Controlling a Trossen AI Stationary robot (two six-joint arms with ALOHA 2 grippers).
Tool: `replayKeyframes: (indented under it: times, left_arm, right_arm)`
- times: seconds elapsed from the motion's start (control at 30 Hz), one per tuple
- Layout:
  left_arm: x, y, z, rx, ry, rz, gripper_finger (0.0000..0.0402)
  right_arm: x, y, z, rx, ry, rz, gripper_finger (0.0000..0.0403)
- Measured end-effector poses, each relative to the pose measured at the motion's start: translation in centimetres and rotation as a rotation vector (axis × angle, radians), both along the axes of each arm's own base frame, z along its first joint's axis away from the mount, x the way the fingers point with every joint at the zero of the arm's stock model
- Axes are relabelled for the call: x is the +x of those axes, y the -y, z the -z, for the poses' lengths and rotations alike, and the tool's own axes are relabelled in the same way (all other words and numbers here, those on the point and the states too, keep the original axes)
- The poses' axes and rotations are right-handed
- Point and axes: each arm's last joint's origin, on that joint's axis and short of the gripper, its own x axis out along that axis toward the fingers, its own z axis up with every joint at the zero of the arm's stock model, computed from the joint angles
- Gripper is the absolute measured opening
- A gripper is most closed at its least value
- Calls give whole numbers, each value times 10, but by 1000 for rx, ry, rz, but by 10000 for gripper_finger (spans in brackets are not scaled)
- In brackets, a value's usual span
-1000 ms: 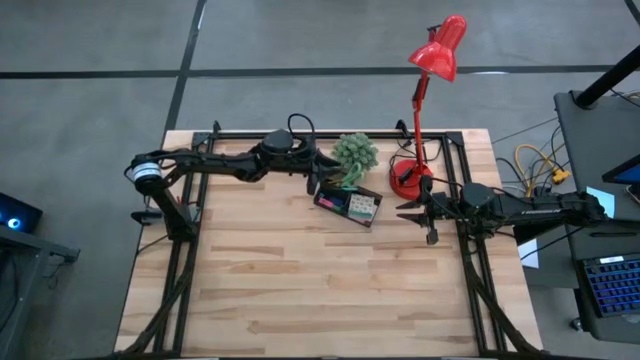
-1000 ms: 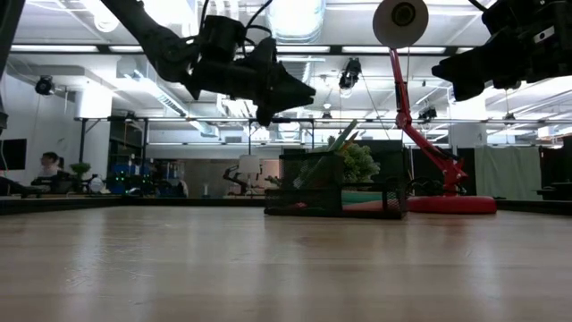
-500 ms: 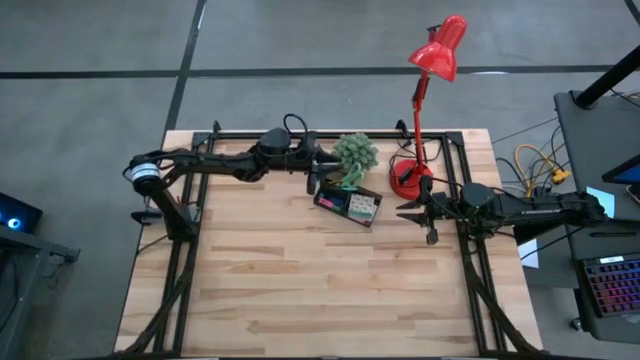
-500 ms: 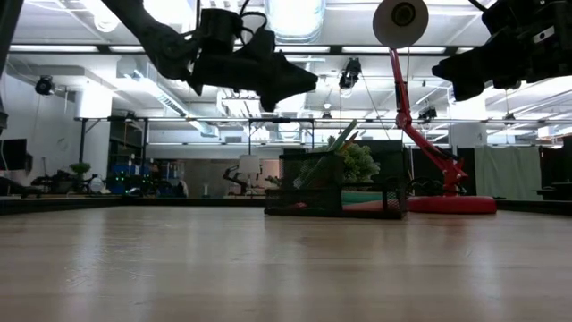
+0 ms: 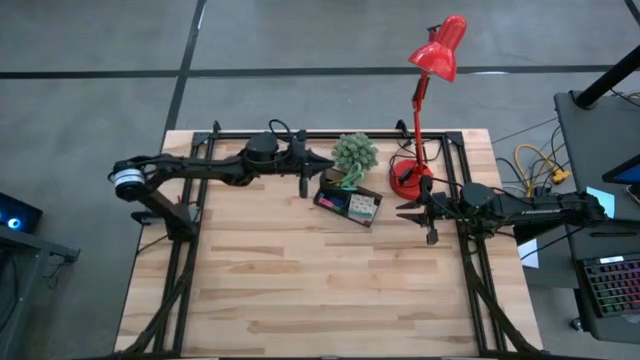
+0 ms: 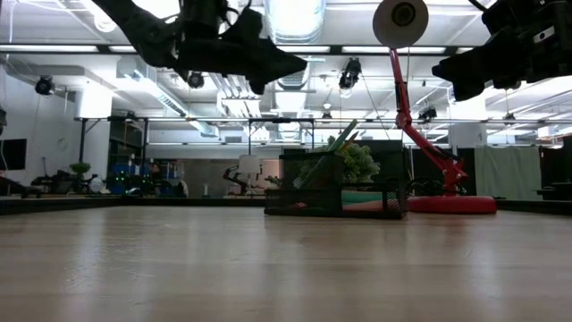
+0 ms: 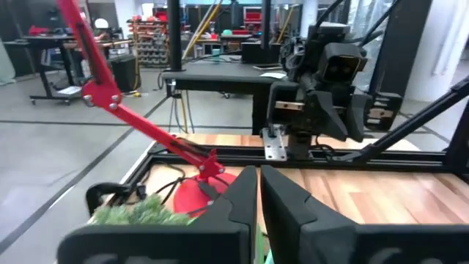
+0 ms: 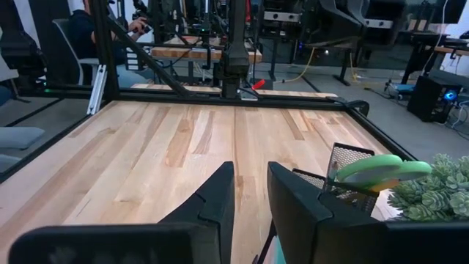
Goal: Pick and place office supplies into organizer
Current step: Return to Home Position
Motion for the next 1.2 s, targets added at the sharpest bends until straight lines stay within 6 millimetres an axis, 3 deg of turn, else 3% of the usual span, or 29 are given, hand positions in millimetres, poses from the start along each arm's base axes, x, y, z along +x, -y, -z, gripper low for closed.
replayKeyframes:
  times: [0.37,0.67,0.8,1.0,1.2]
  left_arm:
    - [-56,21,10,-6,0,-39,7]
    - [-105,52,30,-3,19,-203,7]
    - [-118,69,36,3,30,-250,8]
    - [-128,97,48,-1,23,-179,1]
    - [-142,108,54,45,41,-140,0]
  right_arm:
    - [0,0,0,0,0,0,76]
    - [0,0,0,0,-1,0,86]
    - [0,0,0,0,0,1,85]
    - [0,0,0,0,0,0,77]
    - [0,0,0,0,0,0,69]
